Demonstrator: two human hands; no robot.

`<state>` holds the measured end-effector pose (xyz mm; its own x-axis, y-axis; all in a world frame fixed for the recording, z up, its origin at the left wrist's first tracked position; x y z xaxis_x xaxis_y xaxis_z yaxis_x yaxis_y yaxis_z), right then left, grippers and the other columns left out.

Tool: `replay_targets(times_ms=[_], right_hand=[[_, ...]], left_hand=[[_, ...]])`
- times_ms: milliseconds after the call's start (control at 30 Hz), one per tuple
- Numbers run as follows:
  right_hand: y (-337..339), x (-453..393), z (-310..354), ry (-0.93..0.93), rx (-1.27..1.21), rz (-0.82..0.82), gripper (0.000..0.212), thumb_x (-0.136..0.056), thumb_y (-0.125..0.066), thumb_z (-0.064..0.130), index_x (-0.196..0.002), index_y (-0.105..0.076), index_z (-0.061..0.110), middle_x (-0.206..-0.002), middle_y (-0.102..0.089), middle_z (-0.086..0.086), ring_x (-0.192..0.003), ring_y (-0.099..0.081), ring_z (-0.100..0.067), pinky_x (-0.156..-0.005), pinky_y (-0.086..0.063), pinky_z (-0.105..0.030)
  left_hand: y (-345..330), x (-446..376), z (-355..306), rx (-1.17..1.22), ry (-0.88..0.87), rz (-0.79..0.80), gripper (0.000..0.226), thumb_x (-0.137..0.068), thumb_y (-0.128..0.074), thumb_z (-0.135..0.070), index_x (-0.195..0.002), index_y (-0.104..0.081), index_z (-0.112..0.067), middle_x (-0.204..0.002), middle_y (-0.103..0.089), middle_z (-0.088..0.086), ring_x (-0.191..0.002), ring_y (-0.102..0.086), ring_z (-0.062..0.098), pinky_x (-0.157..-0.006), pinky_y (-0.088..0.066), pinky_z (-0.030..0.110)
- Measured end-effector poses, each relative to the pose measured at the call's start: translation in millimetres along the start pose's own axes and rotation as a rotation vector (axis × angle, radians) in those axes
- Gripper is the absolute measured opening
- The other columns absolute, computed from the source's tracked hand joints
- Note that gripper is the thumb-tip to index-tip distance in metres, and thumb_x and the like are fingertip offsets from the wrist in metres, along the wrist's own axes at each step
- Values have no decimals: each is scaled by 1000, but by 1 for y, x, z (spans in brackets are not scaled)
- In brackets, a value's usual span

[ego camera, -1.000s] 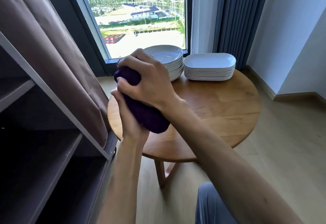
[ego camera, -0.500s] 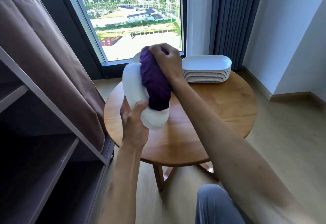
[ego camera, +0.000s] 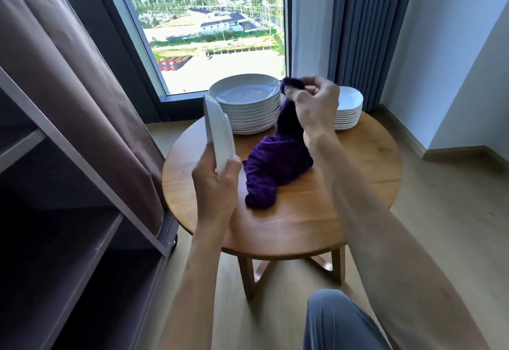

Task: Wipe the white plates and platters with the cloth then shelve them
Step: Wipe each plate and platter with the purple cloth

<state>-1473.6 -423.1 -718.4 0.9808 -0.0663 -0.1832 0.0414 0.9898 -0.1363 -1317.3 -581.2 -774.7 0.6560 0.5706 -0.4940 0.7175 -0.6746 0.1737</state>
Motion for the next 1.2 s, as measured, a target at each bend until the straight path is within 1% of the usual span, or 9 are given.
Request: replay_targets(times_ms=[133, 267, 400, 533, 667, 800, 900, 1033, 1200], right_hand=[[-25, 20, 52, 186, -94, 417, 14, -79, -81, 10, -90, -74, 14, -85, -77, -10, -76, -72, -19, -76, -58, -34], [-54, 55, 53, 141, 35, 953, 25, -93, -67, 3, -118, -69, -2, -109, -74, -18, -91, -75, -32, -87, -61, -36], [-50, 54, 27, 117, 59, 718, 29, -89, -67, -4, -118, -69, 1, -105, -72, -15, -77, -75, -24, -69, -60, -29], [-30, 51, 8, 262, 722, 222, 54, -75, -75, 65, -100, -70, 17, -95, -71, -3, -88, -68, -20, -79, -55, -37], [-26, 56, -24, -142, 875, 507, 113, -64, -34, 102, -131, -58, 15, -135, -59, -10, -107, -63, -35, -93, -53, -44], [-31, 53, -37, -322, 474, 584, 47, -86, -64, 63, -108, -62, 21, -122, -66, -7, -105, -67, -30, -88, -59, -51], [-24, 46, -48, -363, 229, 543, 10, -87, -71, 17, -94, -64, 14, -97, -73, -11, -85, -71, -26, -70, -61, -37], [-23, 46, -53, -387, 9, 383, 35, -80, -56, -13, -114, -63, -7, -78, -63, -10, -68, -63, -21, -48, -48, -22], [-18, 40, -63, -444, -231, 232, 35, -82, -58, -21, -114, -64, -9, -85, -67, -14, -76, -66, -27, -62, -60, -31]], left_hand=[[-6, 0, 0, -172, -77, 73, 44, -90, -59, -5, -134, -61, -8, -107, -69, 20, -91, -66, 30, -73, -54, 31], [-11, 6, -4, -185, -128, 125, 39, -92, -57, -1, -130, -64, -10, -109, -70, 6, -100, -66, 19, -86, -55, 28], [-14, 6, 5, -294, -84, 125, 14, -86, -55, -12, -98, -60, -5, -89, -65, 10, -77, -55, 21, -66, -45, 26], [-20, 6, 6, -347, -70, 131, 23, -82, -52, -17, -99, -60, -3, -94, -65, 17, -79, -56, 30, -66, -44, 33], [-18, 5, 11, -428, -106, 155, 15, -92, -61, -9, -105, -65, -4, -103, -69, 18, -89, -63, 35, -73, -50, 36], [-31, 14, 2, -537, -307, 277, 24, -83, -61, -5, -106, -70, -3, -113, -69, 23, -107, -58, 40, -103, -44, 64], [-39, 15, -4, -676, -443, 297, 32, -78, -70, 0, -109, -74, -8, -124, -68, 24, -122, -57, 50, -109, -34, 71], [-44, 20, -14, -837, -414, 220, 31, -82, -75, -25, -112, -78, -24, -160, -37, 24, -153, -17, 50, -116, -17, 66], [8, 10, -21, -364, -289, -321, 54, -75, -79, -46, -112, -63, -11, -160, -34, 20, -153, -25, 36, -122, -24, 38]])
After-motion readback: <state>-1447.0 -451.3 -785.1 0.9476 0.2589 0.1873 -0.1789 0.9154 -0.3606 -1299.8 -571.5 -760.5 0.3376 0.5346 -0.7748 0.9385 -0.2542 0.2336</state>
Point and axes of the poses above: each hand's wrist, its own x-axis away from the middle knuckle, its own y-axis out of the back of the hand, z = x × y, the point moved 5 cm from there along -x, towards the middle knuckle
